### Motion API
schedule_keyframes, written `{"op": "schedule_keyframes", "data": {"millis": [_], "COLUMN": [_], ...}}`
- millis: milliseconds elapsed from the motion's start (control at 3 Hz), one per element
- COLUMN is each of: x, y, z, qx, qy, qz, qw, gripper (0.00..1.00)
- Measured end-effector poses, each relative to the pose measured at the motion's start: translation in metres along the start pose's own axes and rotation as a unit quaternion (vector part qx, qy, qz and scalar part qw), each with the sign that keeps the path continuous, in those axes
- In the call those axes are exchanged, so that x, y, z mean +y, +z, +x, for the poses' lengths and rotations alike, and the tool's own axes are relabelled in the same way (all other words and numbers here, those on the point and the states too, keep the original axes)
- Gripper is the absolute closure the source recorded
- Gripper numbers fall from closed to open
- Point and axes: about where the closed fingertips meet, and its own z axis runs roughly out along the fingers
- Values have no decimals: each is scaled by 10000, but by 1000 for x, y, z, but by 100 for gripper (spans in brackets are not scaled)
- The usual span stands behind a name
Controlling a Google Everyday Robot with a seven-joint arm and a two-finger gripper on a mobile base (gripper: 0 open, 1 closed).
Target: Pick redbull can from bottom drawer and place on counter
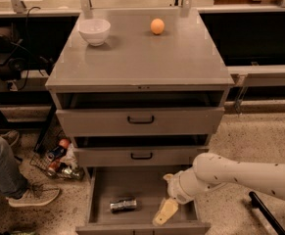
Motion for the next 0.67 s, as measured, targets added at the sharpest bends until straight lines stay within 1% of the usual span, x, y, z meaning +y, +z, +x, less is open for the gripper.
{"op": "schedule_keyframes", "data": {"millis": [333,667], "x": [0,-1], "y": [-1,15], "z": [0,4], "qx": [3,-39], "qy": [-6,-26], "qz": [-1,50], "qw": [10000,10000], "gripper": [0,0]}}
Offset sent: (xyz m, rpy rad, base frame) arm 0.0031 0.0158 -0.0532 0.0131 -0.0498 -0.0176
